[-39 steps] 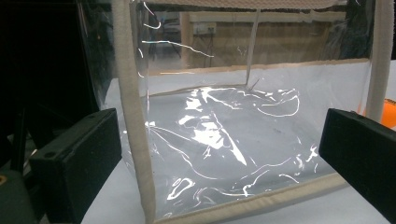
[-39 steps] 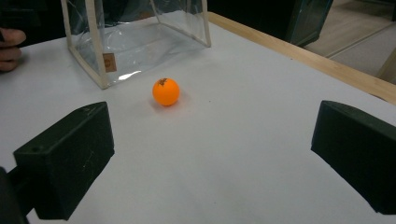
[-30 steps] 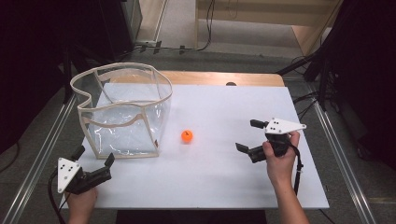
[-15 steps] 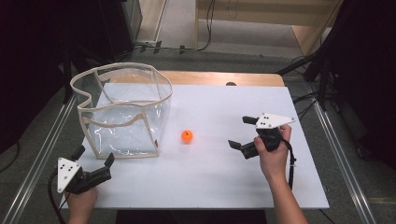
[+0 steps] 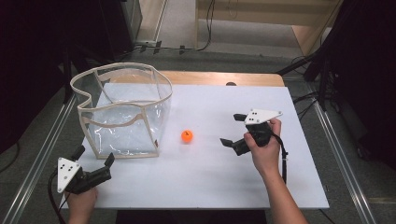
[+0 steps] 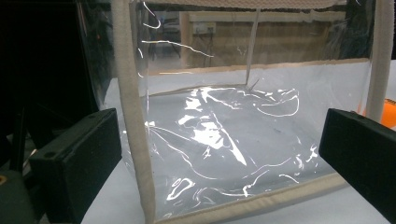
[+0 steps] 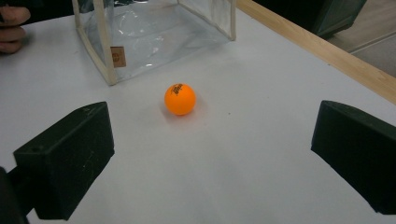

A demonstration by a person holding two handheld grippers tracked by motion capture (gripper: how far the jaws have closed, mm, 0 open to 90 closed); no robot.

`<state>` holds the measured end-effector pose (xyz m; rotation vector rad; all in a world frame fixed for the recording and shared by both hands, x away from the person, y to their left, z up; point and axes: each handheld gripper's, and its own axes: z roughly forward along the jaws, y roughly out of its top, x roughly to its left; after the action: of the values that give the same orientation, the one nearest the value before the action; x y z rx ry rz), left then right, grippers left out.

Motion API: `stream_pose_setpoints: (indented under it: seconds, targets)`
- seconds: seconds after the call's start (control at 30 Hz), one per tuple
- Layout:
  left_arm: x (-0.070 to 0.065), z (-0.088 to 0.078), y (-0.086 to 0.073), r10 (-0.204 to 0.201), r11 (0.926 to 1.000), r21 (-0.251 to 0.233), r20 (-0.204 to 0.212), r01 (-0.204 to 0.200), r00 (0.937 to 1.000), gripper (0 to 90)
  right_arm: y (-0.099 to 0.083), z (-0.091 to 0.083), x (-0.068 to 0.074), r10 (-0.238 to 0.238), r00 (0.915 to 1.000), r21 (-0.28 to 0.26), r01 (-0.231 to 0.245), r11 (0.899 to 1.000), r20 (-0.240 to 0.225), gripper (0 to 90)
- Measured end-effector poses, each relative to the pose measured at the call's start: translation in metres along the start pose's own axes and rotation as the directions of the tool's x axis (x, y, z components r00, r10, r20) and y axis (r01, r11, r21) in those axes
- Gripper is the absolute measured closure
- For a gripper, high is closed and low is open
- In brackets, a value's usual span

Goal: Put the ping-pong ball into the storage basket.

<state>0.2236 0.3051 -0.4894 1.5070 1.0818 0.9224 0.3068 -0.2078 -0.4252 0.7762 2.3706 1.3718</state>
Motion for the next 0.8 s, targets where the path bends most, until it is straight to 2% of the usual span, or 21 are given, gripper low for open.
stream_pose_setpoints:
  seconds: [0.8]
  targets:
    - [0.001, 0.000, 0.000, -0.002, 1.0000, 0.000, 0.003, 0.002, 1.0000, 0.0, 0.026, 0.023, 0.001, -0.050, 0.9975, 0.060, 0.053, 0.997, -0.049, 0.0]
